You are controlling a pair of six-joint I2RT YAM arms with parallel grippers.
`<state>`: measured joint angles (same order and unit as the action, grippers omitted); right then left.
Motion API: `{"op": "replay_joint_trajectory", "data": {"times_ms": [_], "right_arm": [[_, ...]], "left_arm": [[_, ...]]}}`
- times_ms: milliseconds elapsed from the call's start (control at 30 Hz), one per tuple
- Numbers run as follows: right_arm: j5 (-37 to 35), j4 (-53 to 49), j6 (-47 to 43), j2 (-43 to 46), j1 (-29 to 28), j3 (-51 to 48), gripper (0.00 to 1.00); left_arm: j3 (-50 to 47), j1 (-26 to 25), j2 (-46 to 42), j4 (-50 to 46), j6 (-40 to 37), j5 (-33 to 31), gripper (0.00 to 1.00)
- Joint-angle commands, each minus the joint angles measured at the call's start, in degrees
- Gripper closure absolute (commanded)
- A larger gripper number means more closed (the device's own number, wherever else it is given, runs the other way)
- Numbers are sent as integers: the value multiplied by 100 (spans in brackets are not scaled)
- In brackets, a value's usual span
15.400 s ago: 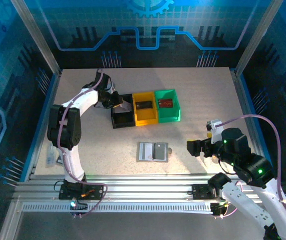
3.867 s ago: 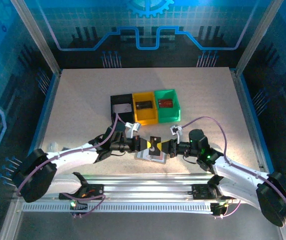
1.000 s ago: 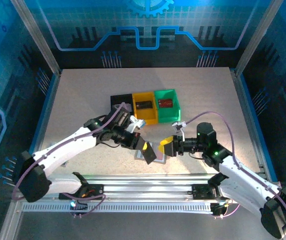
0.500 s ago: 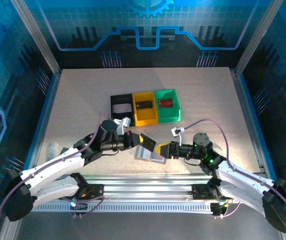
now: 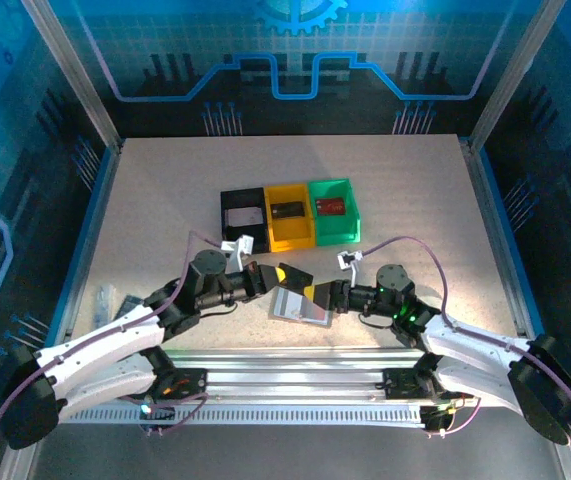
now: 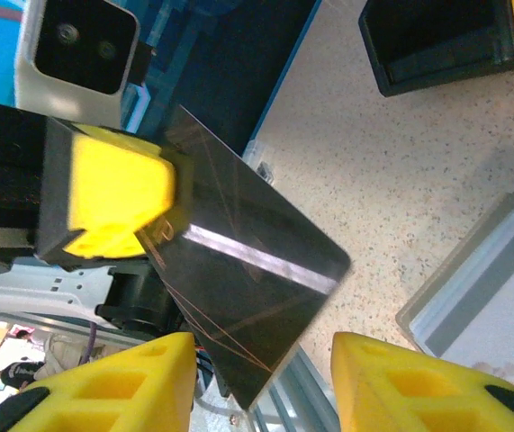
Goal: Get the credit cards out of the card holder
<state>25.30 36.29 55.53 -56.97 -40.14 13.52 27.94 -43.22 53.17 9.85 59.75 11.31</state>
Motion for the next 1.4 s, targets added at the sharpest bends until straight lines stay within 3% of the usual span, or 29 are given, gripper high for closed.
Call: {"op": "replay_joint_trajectory", "data": {"times_ms": [0, 367, 567, 633, 767, 833, 1000, 1200, 1367], "right_arm": [[-78, 387, -45, -5, -116, 251, 60], [-100, 440, -103, 45, -177, 308, 77], [-113, 407, -126, 116, -185, 318, 92], [-187, 406, -97, 142, -178, 300, 100], [-218, 316, -110, 160, -179, 322, 100], [-218, 235, -127, 177, -180, 349, 100], [-274, -486, -327, 382, -131, 550, 100], [-310, -1993, -788, 764, 216, 1068, 100], [29, -3305, -1207, 567, 749, 1769, 100]], "left_arm": [[-124, -58, -43, 296, 81, -95, 100], [-197, -75, -46, 324, 82, -86, 100], [-199, -73, -13, 256, 42, -60, 100], [-185, -76, 1, 216, 12, -56, 94], [-93, -75, 19, 52, -106, -48, 81], [9, -76, 5, -143, -238, -33, 68], [695, 79, -85, -1501, -1038, 33, 50], [1727, 1065, -113, -3346, -2212, 506, 38], [2520, 1850, 87, -4488, -2910, 307, 23]]}}
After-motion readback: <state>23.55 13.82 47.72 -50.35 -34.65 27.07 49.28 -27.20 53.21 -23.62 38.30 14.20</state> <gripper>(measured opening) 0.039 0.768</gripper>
